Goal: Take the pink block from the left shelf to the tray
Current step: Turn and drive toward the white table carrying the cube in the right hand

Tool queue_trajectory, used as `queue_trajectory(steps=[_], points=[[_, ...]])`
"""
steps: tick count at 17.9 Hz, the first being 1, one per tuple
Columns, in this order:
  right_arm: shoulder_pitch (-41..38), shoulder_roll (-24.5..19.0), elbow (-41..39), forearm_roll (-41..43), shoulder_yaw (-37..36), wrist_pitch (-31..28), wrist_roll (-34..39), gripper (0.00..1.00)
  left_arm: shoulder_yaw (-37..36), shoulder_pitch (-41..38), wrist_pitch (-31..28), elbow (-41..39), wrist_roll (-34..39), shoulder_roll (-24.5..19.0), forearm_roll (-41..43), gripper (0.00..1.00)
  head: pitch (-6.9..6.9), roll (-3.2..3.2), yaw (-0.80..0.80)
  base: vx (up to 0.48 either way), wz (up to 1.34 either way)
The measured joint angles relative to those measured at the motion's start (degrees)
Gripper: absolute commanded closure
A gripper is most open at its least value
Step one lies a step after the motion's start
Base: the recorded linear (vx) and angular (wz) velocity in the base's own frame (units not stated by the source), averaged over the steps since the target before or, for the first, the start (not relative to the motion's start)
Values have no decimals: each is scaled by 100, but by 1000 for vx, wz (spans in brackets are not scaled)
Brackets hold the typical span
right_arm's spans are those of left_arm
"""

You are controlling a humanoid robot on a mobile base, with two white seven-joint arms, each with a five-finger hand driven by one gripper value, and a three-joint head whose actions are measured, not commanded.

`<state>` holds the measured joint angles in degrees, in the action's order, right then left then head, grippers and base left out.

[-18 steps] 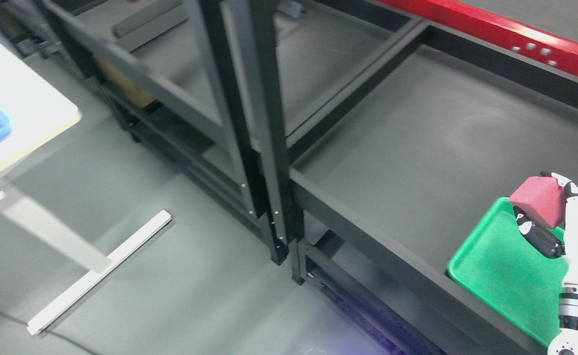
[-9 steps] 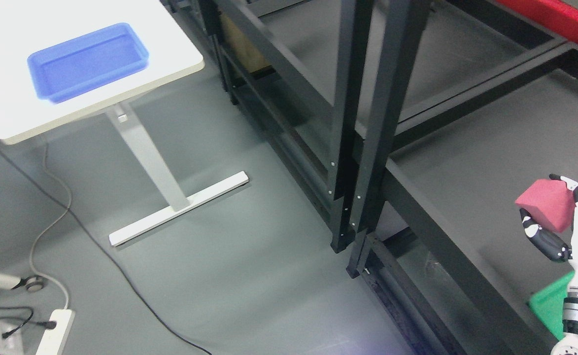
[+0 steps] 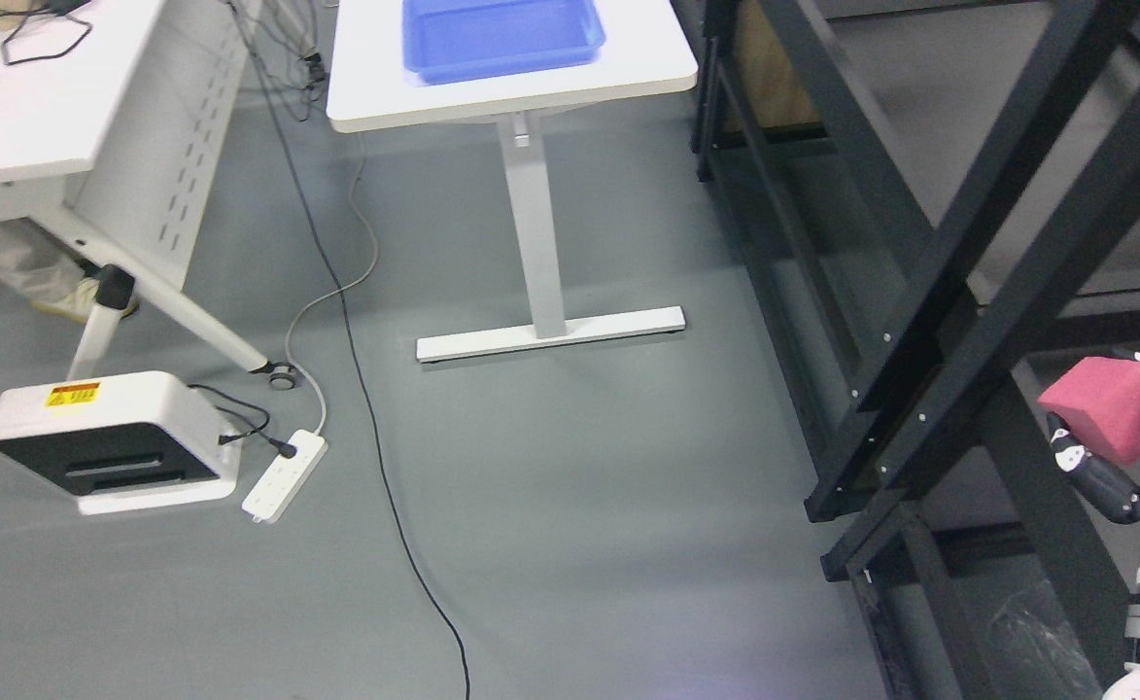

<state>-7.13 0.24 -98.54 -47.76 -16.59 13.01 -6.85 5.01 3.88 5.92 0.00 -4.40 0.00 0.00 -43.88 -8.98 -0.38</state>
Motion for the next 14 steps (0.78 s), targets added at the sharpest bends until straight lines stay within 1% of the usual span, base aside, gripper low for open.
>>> queue_trajectory(steps=[10,14], points=[[-14,-15,-10,148,-108,-14,-1,98,0,-2,0,0,0,0,0,0,0,0,0,-68,578],[-16,-19,-12,287,-132,88,-14,98,0,-1,0,0,0,0,0,0,0,0,0,9,99]])
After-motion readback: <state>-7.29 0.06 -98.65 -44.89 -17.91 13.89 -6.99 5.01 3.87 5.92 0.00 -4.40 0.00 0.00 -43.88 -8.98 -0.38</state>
